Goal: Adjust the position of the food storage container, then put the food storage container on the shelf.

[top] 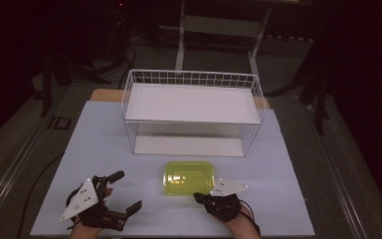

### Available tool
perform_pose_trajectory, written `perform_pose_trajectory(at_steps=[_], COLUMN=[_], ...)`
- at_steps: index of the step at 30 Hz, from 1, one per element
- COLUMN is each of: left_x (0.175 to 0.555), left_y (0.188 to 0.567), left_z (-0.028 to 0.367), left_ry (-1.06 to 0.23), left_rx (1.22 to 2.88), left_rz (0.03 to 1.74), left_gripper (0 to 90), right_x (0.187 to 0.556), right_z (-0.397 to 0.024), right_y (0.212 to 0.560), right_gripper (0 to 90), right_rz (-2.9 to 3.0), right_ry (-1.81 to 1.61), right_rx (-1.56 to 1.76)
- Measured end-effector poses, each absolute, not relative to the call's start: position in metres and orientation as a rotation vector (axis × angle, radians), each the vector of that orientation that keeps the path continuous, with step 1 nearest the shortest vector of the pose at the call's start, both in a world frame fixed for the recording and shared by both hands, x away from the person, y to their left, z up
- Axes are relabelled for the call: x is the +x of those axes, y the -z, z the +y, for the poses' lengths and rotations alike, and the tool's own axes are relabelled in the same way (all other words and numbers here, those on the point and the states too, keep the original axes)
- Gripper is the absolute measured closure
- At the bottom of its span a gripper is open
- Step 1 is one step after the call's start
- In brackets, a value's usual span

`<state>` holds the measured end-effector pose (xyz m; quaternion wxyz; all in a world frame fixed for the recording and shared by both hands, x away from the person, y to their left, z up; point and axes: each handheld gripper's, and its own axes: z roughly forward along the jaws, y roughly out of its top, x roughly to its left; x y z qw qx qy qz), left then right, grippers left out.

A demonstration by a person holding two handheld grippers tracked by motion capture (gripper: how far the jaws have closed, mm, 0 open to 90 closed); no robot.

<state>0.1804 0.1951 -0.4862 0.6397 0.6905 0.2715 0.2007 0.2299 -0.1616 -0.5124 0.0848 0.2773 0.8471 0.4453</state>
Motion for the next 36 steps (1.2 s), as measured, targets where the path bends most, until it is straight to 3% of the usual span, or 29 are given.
perform_pose_trajectory(at_steps=[7,10,15,16,27,36], left_x=[0.184,0.186,0.197,0.2,0.231,0.253], left_y=[0.482,0.476,0.474,0.475,0.474,0.484], left_z=[0.186,0.181,0.175,0.175,0.166,0.153], left_ry=[-0.389,-0.365,-0.336,-0.323,-0.221,-0.132], left_rx=[1.622,1.674,1.76,1.765,1.786,1.807], left_rz=[0.624,0.61,0.624,0.634,0.738,0.805], left_gripper=[0.3,0.3,0.3,0.2,0.3,0.3], right_x=[0.221,0.227,0.238,0.24,0.259,0.27], right_z=[-0.174,-0.182,-0.188,-0.188,-0.203,-0.212], right_y=[0.485,0.472,0.458,0.458,0.471,0.475], right_gripper=[81.4,63.3,17.7,12.1,20.2,16.9], right_rz=[2.462,2.424,2.364,2.372,2.392,2.424], right_ry=[-1.37,-1.401,-1.446,-1.443,-1.364,-1.334], right_rx=[0.752,0.785,0.805,0.788,0.826,0.959])
